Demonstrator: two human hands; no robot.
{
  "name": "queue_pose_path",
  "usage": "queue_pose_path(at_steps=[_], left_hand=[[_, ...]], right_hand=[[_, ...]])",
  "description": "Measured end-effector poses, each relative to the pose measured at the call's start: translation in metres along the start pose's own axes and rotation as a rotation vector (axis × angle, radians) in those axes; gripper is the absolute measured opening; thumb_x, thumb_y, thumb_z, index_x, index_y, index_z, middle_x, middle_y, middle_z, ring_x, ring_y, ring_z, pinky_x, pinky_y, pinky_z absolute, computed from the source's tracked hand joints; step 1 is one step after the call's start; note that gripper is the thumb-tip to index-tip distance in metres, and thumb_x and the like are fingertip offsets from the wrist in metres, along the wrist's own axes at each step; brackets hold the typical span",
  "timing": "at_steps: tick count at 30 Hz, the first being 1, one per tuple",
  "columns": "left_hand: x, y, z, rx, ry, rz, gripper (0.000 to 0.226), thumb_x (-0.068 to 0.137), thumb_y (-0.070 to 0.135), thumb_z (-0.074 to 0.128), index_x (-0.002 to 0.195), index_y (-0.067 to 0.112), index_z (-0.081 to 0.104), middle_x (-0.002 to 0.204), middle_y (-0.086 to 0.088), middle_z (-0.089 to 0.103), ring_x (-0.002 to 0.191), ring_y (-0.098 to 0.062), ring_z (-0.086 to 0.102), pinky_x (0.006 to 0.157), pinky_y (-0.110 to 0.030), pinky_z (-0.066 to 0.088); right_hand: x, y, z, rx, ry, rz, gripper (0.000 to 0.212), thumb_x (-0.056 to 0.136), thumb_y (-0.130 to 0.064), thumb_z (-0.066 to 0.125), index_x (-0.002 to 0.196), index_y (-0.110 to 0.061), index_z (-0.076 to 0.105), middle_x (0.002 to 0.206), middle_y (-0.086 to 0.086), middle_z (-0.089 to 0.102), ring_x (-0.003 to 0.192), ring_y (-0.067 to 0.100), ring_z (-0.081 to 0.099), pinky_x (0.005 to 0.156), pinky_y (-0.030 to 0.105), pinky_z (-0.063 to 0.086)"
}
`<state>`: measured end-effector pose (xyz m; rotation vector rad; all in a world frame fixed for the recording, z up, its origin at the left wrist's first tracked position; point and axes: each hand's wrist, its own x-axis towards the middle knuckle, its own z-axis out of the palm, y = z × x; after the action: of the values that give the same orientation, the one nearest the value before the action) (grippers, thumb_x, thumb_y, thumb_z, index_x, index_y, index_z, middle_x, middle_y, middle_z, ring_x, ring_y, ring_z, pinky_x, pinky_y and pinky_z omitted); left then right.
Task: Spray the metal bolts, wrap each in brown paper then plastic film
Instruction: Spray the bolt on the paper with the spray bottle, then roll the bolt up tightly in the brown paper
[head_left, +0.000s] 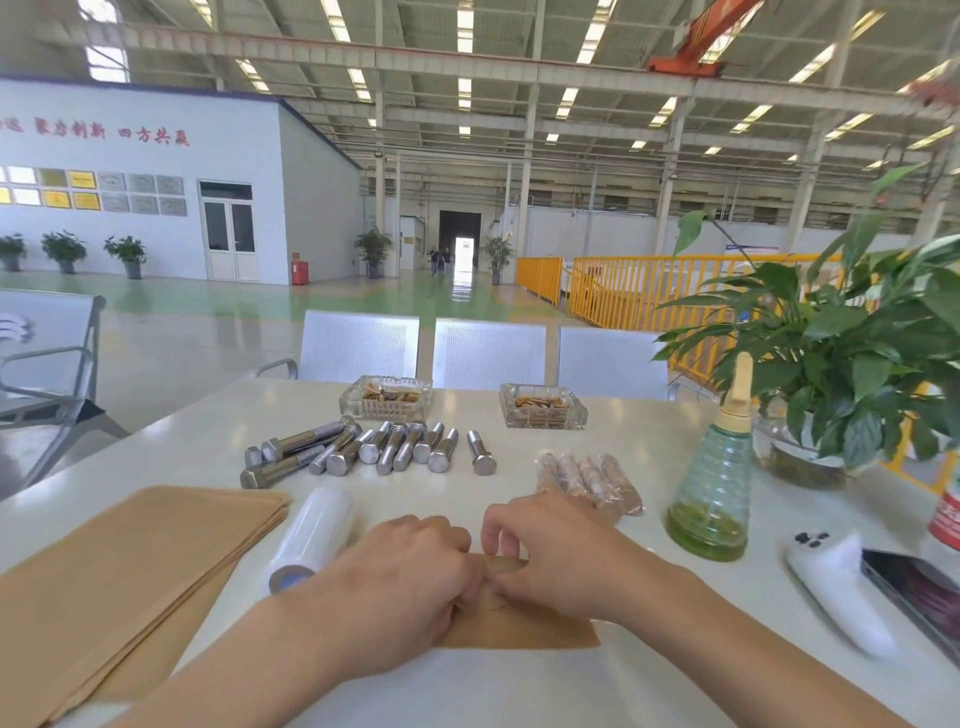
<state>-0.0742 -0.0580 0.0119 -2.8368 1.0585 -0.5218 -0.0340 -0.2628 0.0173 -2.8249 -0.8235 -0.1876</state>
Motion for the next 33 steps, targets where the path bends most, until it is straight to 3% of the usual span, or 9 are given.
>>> queue_pose_path(at_steps=[7,10,12,16,19,21,24,29,33], left_hand=[[0.01,0.004,-0.012,-0.136,-0.167,0.023,0.042,0.085,0.065,0.059,0.114,0.034,0.061,0.112,0.015,0.058,0.11,-0.015,0.054,0.083,-0.026,0.034],[0.011,0.007,-0.018,-0.108,-0.215,-0.003,0.035,0.089,0.056,0.06,0.114,0.032,0.063,0.119,0.01,0.061,0.112,-0.02,0.058,0.088,-0.028,0.041],[0.011,0.017,-0.021,0.017,-0.227,-0.023,0.027,0.093,0.047,0.054,0.111,0.029,0.063,0.114,0.004,0.063,0.107,-0.026,0.061,0.074,-0.03,0.042],[0.016,0.049,-0.022,0.22,-0.313,-0.073,0.031,0.101,0.024,0.043,0.127,0.021,0.059,0.125,-0.006,0.061,0.117,-0.029,0.059,0.051,-0.028,0.012],[0.016,0.052,-0.019,0.218,-0.265,-0.063,0.039,0.1,0.021,0.042,0.139,0.02,0.048,0.133,-0.006,0.057,0.121,-0.03,0.056,0.058,-0.031,0.032],[0.01,0.044,-0.023,0.187,-0.155,-0.085,0.052,0.092,0.031,0.054,0.143,0.024,0.045,0.123,-0.001,0.063,0.112,-0.026,0.062,0.079,-0.034,0.046],[0.008,0.039,-0.03,0.15,-0.062,-0.129,0.045,0.07,0.049,0.072,0.112,0.032,0.066,0.083,0.01,0.067,0.077,-0.012,0.068,0.059,-0.028,0.045],[0.0,0.011,-0.006,-0.082,-0.168,-0.068,0.036,0.087,0.065,0.048,0.115,0.045,0.041,0.118,0.014,0.05,0.118,-0.018,0.054,0.088,-0.037,0.048],[0.004,0.015,-0.011,-0.023,-0.198,-0.027,0.034,0.097,0.056,0.047,0.128,0.044,0.045,0.131,0.016,0.046,0.125,-0.015,0.05,0.073,-0.032,0.037]], right_hand=[[0.005,-0.002,-0.006,0.003,-0.015,-0.006,0.028,0.077,-0.041,0.07,0.105,-0.037,0.065,0.097,-0.017,0.067,0.098,0.011,0.059,0.056,0.024,0.03],[0.007,-0.001,-0.006,0.035,-0.014,0.002,0.027,0.076,-0.042,0.072,0.101,-0.037,0.065,0.094,-0.016,0.068,0.095,0.011,0.06,0.058,0.025,0.034],[0.007,-0.001,-0.003,0.046,0.002,-0.011,0.025,0.076,-0.042,0.07,0.099,-0.035,0.066,0.09,-0.015,0.068,0.092,0.01,0.058,0.061,0.022,0.036],[0.006,-0.001,0.001,0.095,0.012,-0.007,0.018,0.078,-0.032,0.066,0.095,-0.03,0.068,0.078,-0.016,0.064,0.083,0.003,0.053,0.064,0.018,0.037],[0.005,-0.001,0.0,0.111,-0.011,0.023,0.016,0.078,-0.027,0.067,0.094,-0.029,0.069,0.073,-0.017,0.062,0.08,-0.002,0.052,0.059,0.013,0.033],[0.005,-0.002,-0.004,0.135,-0.04,0.051,0.017,0.077,-0.029,0.07,0.094,-0.03,0.07,0.079,-0.015,0.067,0.082,-0.001,0.055,0.06,0.015,0.037],[0.007,-0.005,-0.013,0.125,-0.079,0.096,0.014,0.076,-0.034,0.076,0.088,-0.032,0.069,0.091,-0.01,0.074,0.086,0.006,0.06,0.061,0.019,0.04],[0.005,-0.009,-0.013,0.118,-0.078,0.115,0.009,0.08,-0.038,0.075,0.084,-0.033,0.068,0.094,-0.008,0.074,0.096,0.012,0.066,0.067,0.022,0.048],[0.006,-0.009,-0.01,0.092,-0.082,0.089,0.008,0.084,-0.039,0.07,0.084,-0.034,0.064,0.1,-0.003,0.071,0.103,0.022,0.063,0.085,0.032,0.055]])
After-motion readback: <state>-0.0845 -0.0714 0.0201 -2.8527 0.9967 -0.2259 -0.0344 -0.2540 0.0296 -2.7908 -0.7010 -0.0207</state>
